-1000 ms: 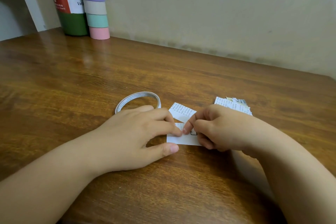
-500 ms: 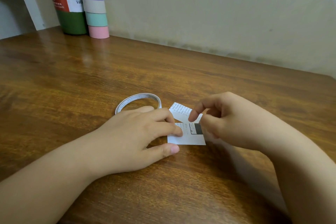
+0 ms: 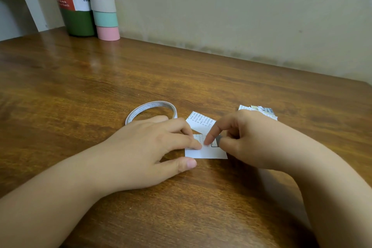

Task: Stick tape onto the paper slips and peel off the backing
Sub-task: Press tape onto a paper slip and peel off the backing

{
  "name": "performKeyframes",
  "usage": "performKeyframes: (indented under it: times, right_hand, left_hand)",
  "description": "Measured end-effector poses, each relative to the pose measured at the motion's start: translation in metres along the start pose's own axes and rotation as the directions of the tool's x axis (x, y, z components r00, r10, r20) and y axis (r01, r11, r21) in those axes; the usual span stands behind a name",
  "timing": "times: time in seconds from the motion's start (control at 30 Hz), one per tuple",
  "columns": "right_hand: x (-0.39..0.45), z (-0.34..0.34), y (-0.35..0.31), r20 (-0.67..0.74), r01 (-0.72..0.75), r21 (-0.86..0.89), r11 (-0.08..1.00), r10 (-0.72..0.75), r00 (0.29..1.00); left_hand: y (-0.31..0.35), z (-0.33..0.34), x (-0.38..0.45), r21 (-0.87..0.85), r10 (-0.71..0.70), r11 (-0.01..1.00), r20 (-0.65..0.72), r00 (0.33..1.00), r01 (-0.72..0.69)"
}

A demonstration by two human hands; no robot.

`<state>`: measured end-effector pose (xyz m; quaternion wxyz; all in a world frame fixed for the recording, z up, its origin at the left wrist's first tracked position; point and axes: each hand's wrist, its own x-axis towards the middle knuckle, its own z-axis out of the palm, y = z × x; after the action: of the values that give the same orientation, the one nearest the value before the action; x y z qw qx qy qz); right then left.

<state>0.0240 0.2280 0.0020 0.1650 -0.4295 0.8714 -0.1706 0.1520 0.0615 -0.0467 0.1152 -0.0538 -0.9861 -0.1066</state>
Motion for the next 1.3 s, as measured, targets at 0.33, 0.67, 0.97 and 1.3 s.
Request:
performKeyframes:
  times: [0.33,0.67,0.97,1.3]
  right_hand:
    - [0.003,-0.011,0.009,0.134,-0.082,0.081,0.993,0.07,0.988]
    - [0.02,0.002,0.021,-0.415,-0.053,0.016,0.998,0.055,0.908]
    - [0.034,0.017,0.01,-0.253,-0.092,-0.096,0.991,0.065,0.965]
    - [0.03,0.015,0.006,-0.44,0.067,0.124,0.99,-0.006,0.898]
  left_hand:
    - [-0.008,-0.003,-0.006,-0.163,-0.022,0.986,-0.013,1.0,0.019]
    - [-0.007,-0.006,-0.005,-0.237,-0.073,0.969,0.005,0.997,0.072]
    - [-0.004,-0.01,-0.005,-0.202,-0.059,0.977,0.044,0.997,0.067]
    - [-0.004,-0.011,-0.005,-0.207,-0.075,0.974,0.06,0.995,0.086]
